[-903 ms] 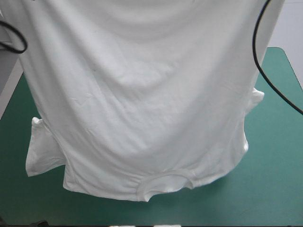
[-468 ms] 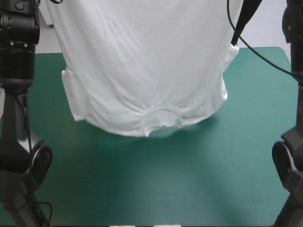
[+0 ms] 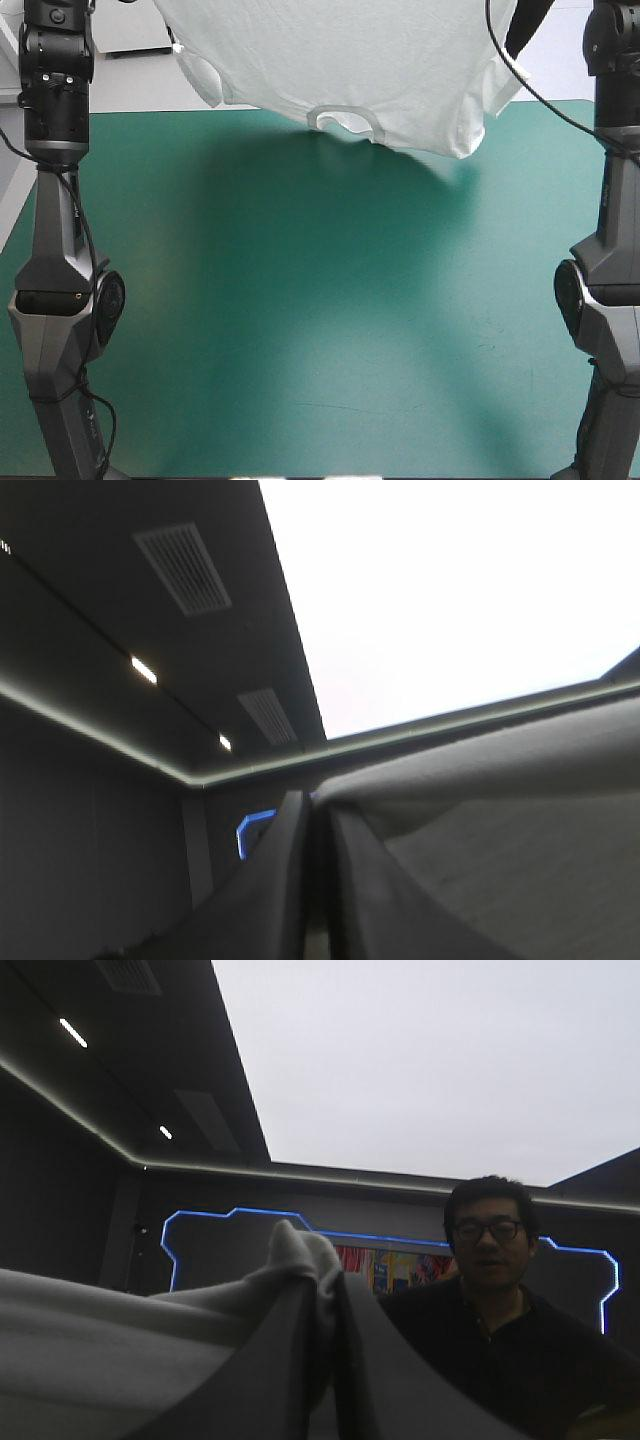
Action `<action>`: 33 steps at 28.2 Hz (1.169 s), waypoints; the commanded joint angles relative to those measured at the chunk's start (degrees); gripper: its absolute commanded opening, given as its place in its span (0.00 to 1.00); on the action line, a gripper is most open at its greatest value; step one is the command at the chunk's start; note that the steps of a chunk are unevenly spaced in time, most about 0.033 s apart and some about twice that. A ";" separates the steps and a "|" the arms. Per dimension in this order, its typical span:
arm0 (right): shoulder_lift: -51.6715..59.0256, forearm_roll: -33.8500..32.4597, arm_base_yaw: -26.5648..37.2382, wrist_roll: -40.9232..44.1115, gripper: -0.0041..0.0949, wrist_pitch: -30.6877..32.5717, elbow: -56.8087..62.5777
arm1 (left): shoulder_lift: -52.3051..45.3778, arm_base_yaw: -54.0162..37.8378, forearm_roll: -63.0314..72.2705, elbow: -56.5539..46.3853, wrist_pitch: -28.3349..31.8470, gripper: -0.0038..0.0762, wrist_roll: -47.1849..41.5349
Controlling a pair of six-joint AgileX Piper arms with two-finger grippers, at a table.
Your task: Fold the cloth
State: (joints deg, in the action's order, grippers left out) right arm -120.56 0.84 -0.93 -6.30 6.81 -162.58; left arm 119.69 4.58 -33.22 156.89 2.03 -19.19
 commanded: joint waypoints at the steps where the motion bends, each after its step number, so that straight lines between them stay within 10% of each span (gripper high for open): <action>1: 0.50 -0.43 0.45 -1.15 0.02 3.59 -1.46 | -0.80 -0.09 2.46 0.91 -7.90 0.02 -3.13; 12: -7.04 1.71 -0.81 -5.02 0.03 39.68 -1.46 | -0.32 0.92 32.38 -3.83 -36.44 0.02 25.79; 20: -8.01 3.60 -2.30 -6.89 0.02 49.46 0.23 | -0.22 0.93 36.80 -8.55 -58.31 0.02 28.68; 33: 0.72 11.75 -0.02 -5.07 0.03 64.77 24.95 | -14.21 0.93 40.03 -36.39 -72.61 0.02 30.29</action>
State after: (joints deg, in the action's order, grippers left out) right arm -128.15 9.63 -2.95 -11.35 71.55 -141.17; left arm 112.73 5.55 5.70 124.62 -71.51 10.74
